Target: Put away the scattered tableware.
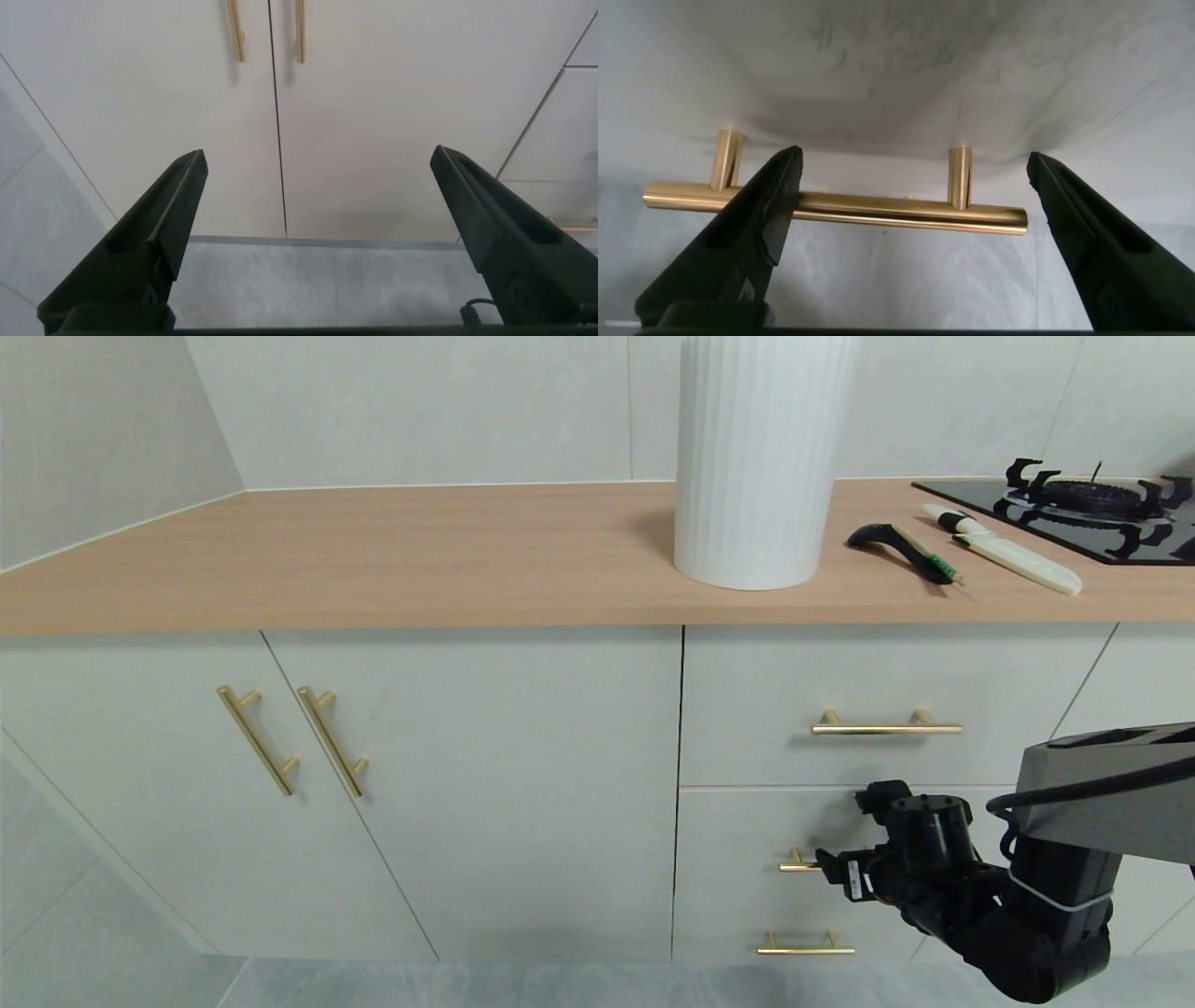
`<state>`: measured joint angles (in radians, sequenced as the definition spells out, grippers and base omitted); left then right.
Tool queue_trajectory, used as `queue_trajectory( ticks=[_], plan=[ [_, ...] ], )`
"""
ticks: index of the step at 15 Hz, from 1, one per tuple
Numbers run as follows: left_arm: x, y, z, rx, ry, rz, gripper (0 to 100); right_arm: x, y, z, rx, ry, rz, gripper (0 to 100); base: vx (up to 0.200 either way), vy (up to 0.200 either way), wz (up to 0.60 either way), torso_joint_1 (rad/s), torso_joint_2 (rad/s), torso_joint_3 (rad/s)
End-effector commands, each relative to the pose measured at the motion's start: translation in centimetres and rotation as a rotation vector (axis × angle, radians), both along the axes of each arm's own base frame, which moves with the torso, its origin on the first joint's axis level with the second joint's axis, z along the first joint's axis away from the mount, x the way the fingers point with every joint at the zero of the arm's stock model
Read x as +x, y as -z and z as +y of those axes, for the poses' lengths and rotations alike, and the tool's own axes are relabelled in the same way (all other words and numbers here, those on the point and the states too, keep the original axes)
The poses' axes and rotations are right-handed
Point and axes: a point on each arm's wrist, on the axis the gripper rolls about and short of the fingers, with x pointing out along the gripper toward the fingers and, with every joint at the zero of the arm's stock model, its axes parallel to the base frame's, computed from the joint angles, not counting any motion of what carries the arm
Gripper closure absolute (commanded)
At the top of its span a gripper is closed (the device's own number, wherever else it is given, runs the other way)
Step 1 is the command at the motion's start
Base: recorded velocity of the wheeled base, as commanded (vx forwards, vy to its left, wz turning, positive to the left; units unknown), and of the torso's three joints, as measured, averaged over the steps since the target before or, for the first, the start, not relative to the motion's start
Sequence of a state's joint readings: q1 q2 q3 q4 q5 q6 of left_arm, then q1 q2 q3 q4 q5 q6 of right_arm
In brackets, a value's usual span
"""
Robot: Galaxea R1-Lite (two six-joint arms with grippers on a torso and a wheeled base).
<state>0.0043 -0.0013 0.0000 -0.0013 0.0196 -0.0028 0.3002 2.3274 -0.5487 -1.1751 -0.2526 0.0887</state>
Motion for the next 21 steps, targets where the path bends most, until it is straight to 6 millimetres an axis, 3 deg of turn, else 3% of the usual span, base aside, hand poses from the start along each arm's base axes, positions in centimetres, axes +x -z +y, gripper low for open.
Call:
queue_trajectory(
  ticks=[1, 5, 6, 8, 12, 15, 17, 21],
  plan=[
    [0.0, 0.0, 0.0, 0.0, -0.001, 0.001, 0, -0.4, 0.0, -0.1, -0.008, -0.002, 0.017, 0, 0.0, 0.0, 0.0, 0.0, 0.0, 0.0],
    [0.0, 0.0, 0.0, 0.0, 0.001, 0.001, 0, -0.9, 0.0, -0.2, -0.022, -0.006, 0.049, 0, 0.0, 0.0, 0.0, 0.0, 0.0, 0.0],
    [0.0, 0.0, 0.0, 0.0, 0.001, 0.001, 0, -1.8, -1.1, -0.2, -0.029, -0.022, 0.093, 0, 0.0, 0.0, 0.0, 0.0, 0.0, 0.0],
    [0.0, 0.0, 0.0, 0.0, -0.001, 0.001, 0, -3.7, -4.3, -0.6, -0.04, -0.083, 0.13, 0, 0.0, 0.0, 0.0, 0.0, 0.0, 0.0],
    [0.0, 0.0, 0.0, 0.0, -0.001, 0.001, 0, -9.4, -15.5, -1.6, -0.003, -0.201, 0.123, 0, 0.0, 0.0, 0.0, 0.0, 0.0, 0.0],
    [0.0, 0.0, 0.0, 0.0, -0.001, 0.001, 0, -12.3, -19.9, -1.7, 0.013, -0.231, 0.035, 0, 0.0, 0.0, 0.0, 0.0, 0.0, 0.0],
    [0.0, 0.0, 0.0, 0.0, -0.001, 0.001, 0, -12.3, -20.0, -1.5, -0.002, -0.217, 0.025, 0, 0.0, 0.0, 0.0, 0.0, 0.0, 0.0],
    [0.0, 0.0, 0.0, 0.0, 0.001, 0.001, 0, -8.7, -16.2, -0.1, 0.009, -0.146, 0.052, 0, 0.0, 0.0, 0.0, 0.0, 0.0, 0.0]
  ],
)
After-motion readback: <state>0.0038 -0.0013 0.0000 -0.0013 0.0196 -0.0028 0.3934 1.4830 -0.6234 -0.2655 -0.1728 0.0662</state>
